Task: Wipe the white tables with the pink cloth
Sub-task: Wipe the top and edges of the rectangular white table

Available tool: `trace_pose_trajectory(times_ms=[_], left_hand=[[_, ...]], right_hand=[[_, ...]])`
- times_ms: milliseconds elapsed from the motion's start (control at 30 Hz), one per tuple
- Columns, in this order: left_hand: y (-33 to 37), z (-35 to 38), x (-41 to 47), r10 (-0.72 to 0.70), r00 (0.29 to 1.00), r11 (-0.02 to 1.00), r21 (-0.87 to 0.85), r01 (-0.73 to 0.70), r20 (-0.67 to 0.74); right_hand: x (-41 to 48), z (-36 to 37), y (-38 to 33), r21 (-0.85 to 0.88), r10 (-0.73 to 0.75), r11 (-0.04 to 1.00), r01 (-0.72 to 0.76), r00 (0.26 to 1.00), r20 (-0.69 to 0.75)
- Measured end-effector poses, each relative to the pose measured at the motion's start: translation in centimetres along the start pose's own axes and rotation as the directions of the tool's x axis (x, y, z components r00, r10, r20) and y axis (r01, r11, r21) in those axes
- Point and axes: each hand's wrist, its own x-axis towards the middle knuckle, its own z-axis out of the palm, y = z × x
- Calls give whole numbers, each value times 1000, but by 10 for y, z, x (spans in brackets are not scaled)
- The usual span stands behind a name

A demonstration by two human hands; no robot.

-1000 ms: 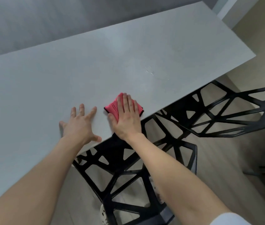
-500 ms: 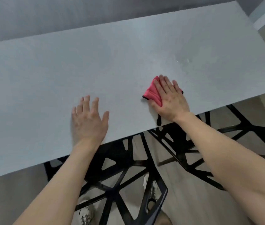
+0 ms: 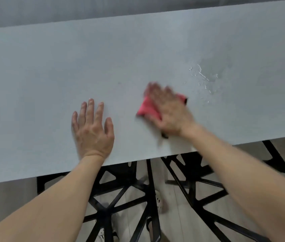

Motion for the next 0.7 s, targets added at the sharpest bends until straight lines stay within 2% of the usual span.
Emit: trace_pose_trajectory(times_ms=[33,100,133,167,233,300,367,400,433,467,533,567,633,667,700], left_hand=[[-1,1,0,-2,1000,1000,4,2,-5],[-2,2,0,5,1000,1000,9,-5,-12],[-2,1,0,7,1000,1000,8,-6,-14],[-1,1,0,6,1000,1000,1,-6,-16],[0,1,1,2,1000,1000,-18,-2,-21],[0,1,1,-4,1000,999,-34,3,-28],[-1,1,2,-7,999,999,-38,6,-34],[-1,1,1,-10,999,999,-40,8,-35],[-1,1,1,-10,999,999,-44,9,-35],[-1,1,1,-9,999,999,-46,7,-36],[0,2,0,-7,999,999,-44,5,-38],[-1,2,0,-7,999,999,-43,6,-40],[-2,3,0,-5,999,999,-43,3,-43],[-1,3,0,-4,999,999,-43,2,-47],[-1,2,0,-2,999,999,-41,-1,-49]], right_hand=[[25,-11,24,7,159,987,-159,987,-14],[61,-19,40,3,414,910,-414,909,-41],[69,-16,31,20,470,883,-470,881,-59],[69,-9,14,43,467,884,-465,881,-79],[46,5,-33,83,274,960,-266,956,-108],[4,18,-69,49,-48,998,50,997,-54],[-23,16,-70,-4,-313,949,314,948,57],[-23,11,-54,1,-405,913,407,909,98],[-15,6,-34,0,-436,898,439,892,120],[0,2,-11,-14,-399,915,403,910,114],[40,-12,31,-27,-119,992,120,992,36],[59,-18,40,-24,75,997,-75,997,4],[81,-14,20,11,364,931,-364,929,-63],[80,-7,-6,39,402,916,-400,911,-96],[68,2,-34,58,341,940,-336,934,-104]])
